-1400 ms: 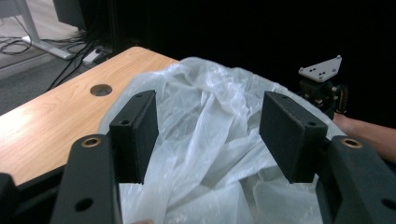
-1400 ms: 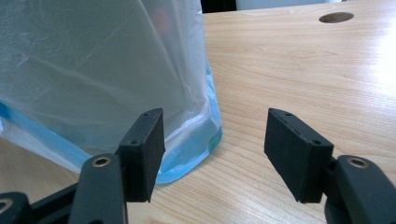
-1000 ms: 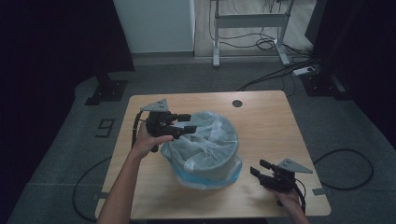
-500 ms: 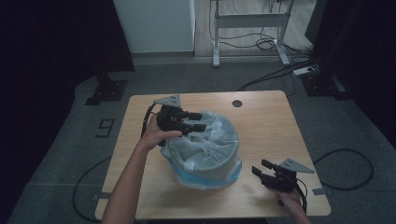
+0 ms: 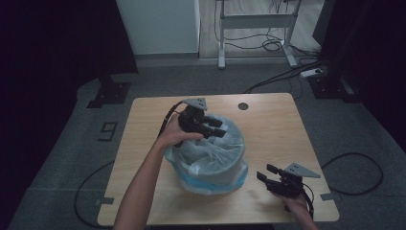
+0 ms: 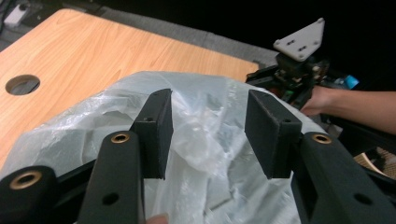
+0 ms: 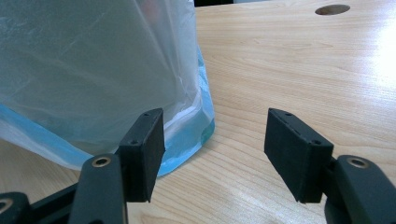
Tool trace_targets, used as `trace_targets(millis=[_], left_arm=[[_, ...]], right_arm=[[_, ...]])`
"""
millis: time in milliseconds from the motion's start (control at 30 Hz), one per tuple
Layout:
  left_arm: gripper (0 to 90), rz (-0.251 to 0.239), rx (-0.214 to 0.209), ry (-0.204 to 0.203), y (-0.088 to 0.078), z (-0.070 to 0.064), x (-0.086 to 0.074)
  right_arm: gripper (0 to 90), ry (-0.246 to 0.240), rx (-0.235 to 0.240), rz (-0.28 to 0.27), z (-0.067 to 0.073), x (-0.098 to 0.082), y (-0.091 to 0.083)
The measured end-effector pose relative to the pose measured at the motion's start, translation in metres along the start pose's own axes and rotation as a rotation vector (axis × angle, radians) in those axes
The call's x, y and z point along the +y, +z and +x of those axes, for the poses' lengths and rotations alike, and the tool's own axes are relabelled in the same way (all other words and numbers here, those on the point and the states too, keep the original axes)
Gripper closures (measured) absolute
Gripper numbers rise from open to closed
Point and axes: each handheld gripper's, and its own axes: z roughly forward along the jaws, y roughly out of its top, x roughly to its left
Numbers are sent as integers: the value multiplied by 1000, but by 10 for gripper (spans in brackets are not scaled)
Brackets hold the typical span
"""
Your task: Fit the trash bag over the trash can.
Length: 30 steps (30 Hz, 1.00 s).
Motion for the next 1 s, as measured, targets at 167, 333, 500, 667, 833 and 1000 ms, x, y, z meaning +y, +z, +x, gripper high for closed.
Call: trace_targets(millis=[167, 333, 500, 667, 833, 1000], left_arm=[[558, 96, 27, 11, 11, 1, 8], [570, 166, 39, 1, 21, 3, 9], [561, 232, 55, 5, 31, 3, 6], [546, 274, 68, 13, 37, 3, 6], [527, 333, 89, 25, 45, 2, 4], [493, 326, 91, 34, 45, -3, 5]], right_arm=[[377, 0, -2, -3, -1, 0, -1], [378, 2, -2, -2, -2, 0, -2], [378, 1, -4, -4, -2, 0, -2], [378, -2, 1, 0, -1, 0, -1], [378, -1, 1, 2, -2, 0, -1], [378, -4, 1, 3, -1, 0, -1]])
